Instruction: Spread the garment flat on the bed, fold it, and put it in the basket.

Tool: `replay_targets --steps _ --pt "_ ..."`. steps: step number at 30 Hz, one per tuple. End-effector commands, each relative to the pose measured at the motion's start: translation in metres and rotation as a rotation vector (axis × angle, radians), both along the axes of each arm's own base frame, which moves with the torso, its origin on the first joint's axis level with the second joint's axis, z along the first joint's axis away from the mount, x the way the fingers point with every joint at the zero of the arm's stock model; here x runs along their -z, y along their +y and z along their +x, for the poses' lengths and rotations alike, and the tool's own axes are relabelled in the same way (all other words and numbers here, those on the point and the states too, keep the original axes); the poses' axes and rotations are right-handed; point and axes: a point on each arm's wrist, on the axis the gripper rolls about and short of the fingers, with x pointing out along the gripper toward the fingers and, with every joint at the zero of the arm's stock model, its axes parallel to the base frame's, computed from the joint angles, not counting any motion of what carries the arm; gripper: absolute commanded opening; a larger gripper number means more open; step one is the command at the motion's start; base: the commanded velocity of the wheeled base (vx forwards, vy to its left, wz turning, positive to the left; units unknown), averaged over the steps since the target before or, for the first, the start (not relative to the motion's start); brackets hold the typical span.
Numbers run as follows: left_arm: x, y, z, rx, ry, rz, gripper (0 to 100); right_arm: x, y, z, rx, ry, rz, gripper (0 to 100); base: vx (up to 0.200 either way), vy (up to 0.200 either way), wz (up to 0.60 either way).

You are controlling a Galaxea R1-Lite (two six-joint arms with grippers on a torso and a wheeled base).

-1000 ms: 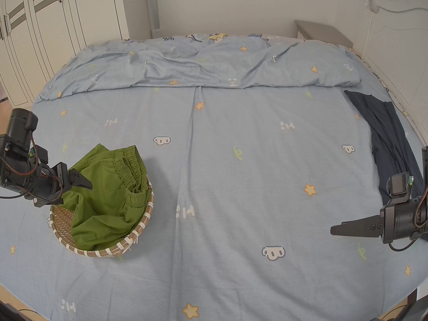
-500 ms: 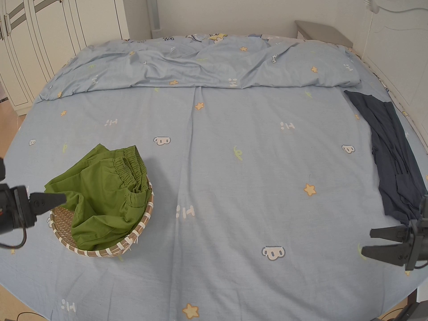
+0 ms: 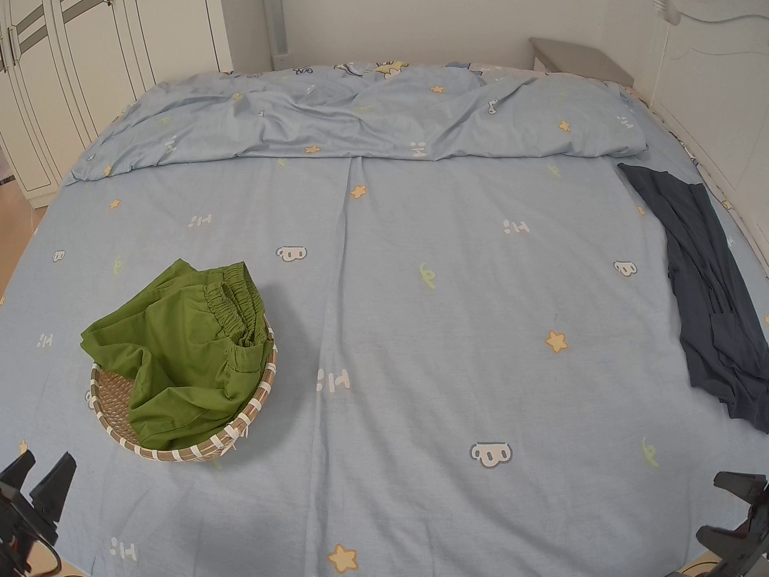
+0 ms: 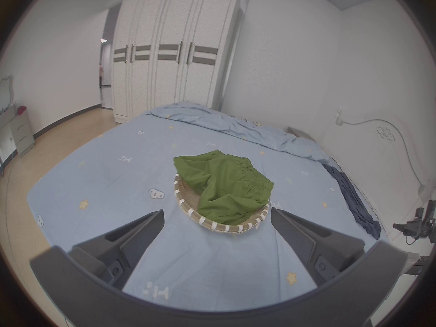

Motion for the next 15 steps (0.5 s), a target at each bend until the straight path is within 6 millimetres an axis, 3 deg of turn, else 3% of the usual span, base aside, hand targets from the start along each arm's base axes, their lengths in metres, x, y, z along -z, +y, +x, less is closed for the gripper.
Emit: replay_targets --steps 1,3,9,11,12,15 --pt "0.049 0.002 -0.028 -0.118 -0.146 -0.014 100 0.028 -0.003 -0.018 -0.002 -0.048 0.008 100 0.000 0.000 0.00" --pt "0.061 0.002 -0.030 -0.137 -0.150 -0.014 100 0.035 -0.004 -0.019 -0.001 -0.045 0.007 100 0.000 0.000 0.00" --pt "0.063 0.001 -0.033 -0.135 -0.194 -0.008 100 0.042 -0.004 -0.022 0.007 -0.053 0.034 100 0.000 0.000 0.00" --pt "0.065 0.001 -0.032 -0.120 -0.179 0.106 100 0.042 -0.005 -0.024 0.009 -0.062 0.046 100 0.000 0.000 0.00" --pt "0.068 0.001 -0.032 -0.106 -0.156 0.270 100 0.043 -0.005 -0.024 0.020 -0.061 0.047 100 0.000 0.000 0.00" --pt "0.069 0.001 -0.031 -0.101 -0.151 0.320 100 0.043 -0.005 -0.023 0.057 -0.059 0.043 100 0.000 0.000 0.00"
